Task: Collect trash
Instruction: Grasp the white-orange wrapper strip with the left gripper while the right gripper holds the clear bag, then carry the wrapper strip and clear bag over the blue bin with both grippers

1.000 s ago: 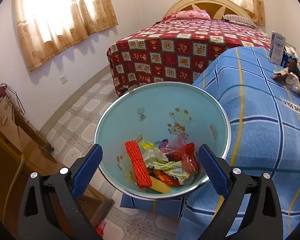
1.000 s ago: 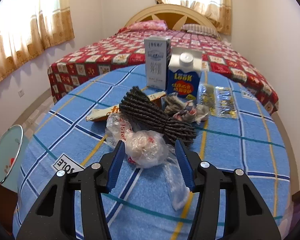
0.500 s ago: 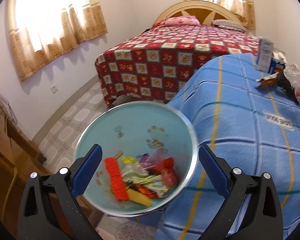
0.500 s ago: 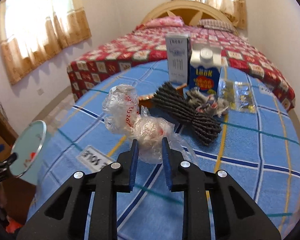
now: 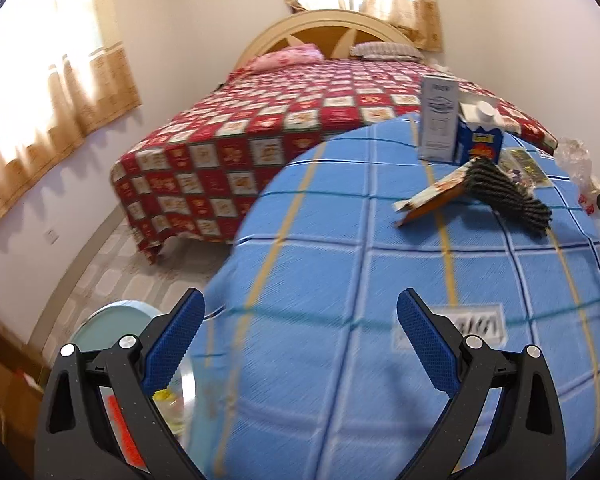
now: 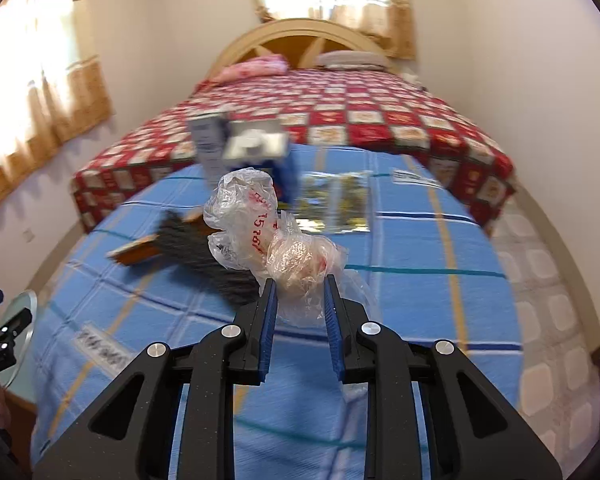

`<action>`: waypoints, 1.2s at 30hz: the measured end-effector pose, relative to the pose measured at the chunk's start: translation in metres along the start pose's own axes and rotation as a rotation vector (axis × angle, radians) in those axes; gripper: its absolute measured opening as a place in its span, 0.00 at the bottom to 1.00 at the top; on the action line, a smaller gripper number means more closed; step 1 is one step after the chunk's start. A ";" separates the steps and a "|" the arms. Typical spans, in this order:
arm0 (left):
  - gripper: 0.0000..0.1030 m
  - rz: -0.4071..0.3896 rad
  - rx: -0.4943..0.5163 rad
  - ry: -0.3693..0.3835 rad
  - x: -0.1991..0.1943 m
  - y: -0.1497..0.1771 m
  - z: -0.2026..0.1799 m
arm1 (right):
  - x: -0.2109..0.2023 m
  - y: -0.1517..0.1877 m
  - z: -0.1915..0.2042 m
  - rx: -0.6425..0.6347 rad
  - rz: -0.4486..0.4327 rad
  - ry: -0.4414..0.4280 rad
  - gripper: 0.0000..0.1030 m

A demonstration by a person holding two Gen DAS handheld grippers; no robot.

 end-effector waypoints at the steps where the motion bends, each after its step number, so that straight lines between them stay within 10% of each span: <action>1: 0.92 0.002 0.003 0.007 0.006 -0.004 -0.005 | 0.003 0.000 -0.005 0.003 0.006 0.009 0.23; 13: 0.88 0.066 0.058 0.088 0.080 -0.044 -0.061 | 0.036 -0.007 -0.029 0.007 0.040 0.018 0.24; 17: 0.68 0.101 0.059 0.129 0.095 -0.050 -0.063 | 0.040 -0.007 -0.022 -0.004 0.050 0.003 0.24; 23: 0.11 0.089 0.107 0.188 0.096 -0.052 -0.071 | 0.042 -0.003 -0.013 -0.017 0.059 -0.008 0.25; 36: 0.07 0.012 0.105 0.175 0.025 -0.023 -0.032 | 0.009 0.005 0.028 -0.066 0.008 -0.081 0.25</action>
Point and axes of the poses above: each gripper's, at about its wrist camera, not at the fingertips, and x roughly the way its jaws point, z to its left, y to its underside, the point moved 3 cm from there along x, roughly the way its jaws point, and after that the axes turned 5 degrees about y, right-handed, at the moved point
